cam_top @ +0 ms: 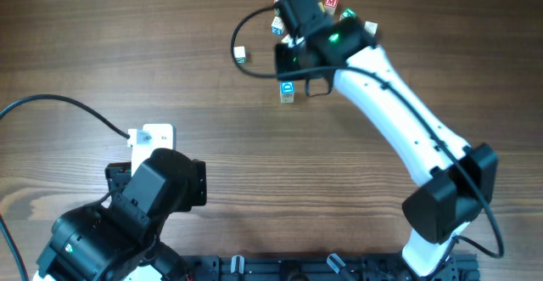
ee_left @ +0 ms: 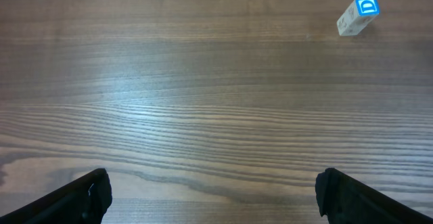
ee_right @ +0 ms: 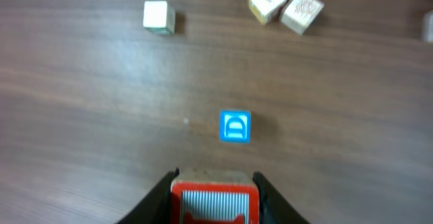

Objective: Form a tower
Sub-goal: 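Carry the red-faced block over the stack and lower it on top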

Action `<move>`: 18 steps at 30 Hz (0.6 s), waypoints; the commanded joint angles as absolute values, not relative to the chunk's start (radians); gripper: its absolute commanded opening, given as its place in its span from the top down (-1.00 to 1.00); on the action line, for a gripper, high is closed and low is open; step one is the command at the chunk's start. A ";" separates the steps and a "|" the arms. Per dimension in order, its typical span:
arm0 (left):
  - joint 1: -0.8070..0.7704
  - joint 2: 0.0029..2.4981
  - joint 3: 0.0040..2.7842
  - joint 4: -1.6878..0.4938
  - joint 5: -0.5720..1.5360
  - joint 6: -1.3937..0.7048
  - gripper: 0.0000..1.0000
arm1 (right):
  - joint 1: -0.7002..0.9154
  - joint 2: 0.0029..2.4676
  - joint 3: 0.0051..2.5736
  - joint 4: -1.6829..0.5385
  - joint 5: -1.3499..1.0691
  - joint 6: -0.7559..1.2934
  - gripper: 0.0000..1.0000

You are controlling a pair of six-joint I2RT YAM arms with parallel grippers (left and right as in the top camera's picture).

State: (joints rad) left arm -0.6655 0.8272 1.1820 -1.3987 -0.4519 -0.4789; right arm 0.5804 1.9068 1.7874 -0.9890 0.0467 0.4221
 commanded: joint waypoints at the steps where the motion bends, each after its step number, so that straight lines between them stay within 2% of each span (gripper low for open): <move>1: -0.664 0.825 1.184 -1.396 -0.454 -0.471 -1.00 | 0.582 1.895 1.617 -0.844 0.076 0.448 0.36; 5: -0.664 0.825 1.184 -1.396 -0.454 -0.471 -1.00 | 0.582 1.895 1.491 -0.681 0.031 0.444 0.34; 9: -0.664 0.825 1.184 -1.396 -0.454 -0.471 -1.00 | 0.582 1.900 1.489 -0.651 0.054 0.319 0.34; 18: -0.664 0.825 1.184 -1.396 -0.454 -0.471 -1.00 | 0.582 1.964 1.484 -0.598 0.059 0.318 0.34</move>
State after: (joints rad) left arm -0.6655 0.8272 1.1820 -1.3983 -0.4519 -0.4789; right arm 0.5838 1.9217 1.4906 -0.6060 0.0460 0.3340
